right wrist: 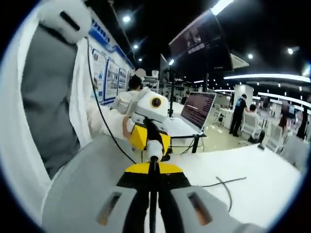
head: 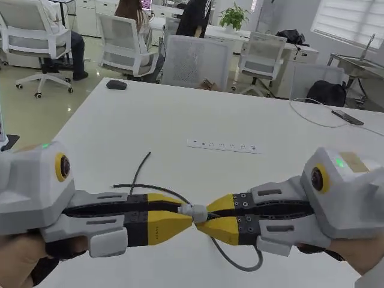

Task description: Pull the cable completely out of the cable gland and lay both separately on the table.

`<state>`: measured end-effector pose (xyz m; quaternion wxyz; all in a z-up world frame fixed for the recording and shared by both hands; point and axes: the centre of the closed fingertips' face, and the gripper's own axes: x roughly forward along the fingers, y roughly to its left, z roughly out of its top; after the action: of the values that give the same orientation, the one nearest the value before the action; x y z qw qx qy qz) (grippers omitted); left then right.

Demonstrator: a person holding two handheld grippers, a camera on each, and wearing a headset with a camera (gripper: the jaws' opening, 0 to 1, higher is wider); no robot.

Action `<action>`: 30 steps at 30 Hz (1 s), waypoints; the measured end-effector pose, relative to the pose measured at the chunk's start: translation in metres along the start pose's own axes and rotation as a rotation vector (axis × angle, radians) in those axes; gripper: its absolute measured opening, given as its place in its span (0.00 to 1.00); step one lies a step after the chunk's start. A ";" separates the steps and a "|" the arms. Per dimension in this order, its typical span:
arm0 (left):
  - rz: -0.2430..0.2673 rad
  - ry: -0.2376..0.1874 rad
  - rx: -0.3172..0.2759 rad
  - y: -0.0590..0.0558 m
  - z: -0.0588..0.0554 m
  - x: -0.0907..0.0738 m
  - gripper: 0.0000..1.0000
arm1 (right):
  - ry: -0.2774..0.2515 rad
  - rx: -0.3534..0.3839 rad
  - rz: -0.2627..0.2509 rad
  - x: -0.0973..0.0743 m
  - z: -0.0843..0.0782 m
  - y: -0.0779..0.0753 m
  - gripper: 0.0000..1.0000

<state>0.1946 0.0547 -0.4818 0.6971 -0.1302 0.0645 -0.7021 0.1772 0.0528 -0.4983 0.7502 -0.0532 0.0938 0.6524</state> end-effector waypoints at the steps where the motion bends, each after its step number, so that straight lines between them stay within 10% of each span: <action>1: 0.016 0.003 0.009 0.001 -0.001 0.000 0.14 | 0.016 0.065 -0.013 -0.002 -0.002 -0.004 0.02; 3: 0.022 -0.017 0.021 0.001 0.003 0.003 0.14 | -0.035 0.033 -0.022 -0.003 0.003 -0.010 0.03; 6: 0.038 -0.050 0.078 0.002 0.011 0.002 0.15 | -0.142 0.238 0.029 -0.010 0.016 -0.006 0.13; 8: 0.048 -0.050 0.086 0.004 0.011 0.001 0.15 | -0.167 0.245 0.021 -0.014 0.021 -0.011 0.21; 22: 0.045 -0.027 0.115 0.004 0.009 0.004 0.15 | -0.117 0.153 0.008 -0.003 0.023 -0.011 0.11; 30: 0.005 -0.033 -0.017 0.003 0.007 0.001 0.14 | -0.067 0.005 -0.011 0.002 0.026 -0.007 0.08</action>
<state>0.1998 0.0540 -0.4763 0.6988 -0.1476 0.0595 -0.6974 0.1864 0.0592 -0.4738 0.7566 -0.0302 0.0701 0.6494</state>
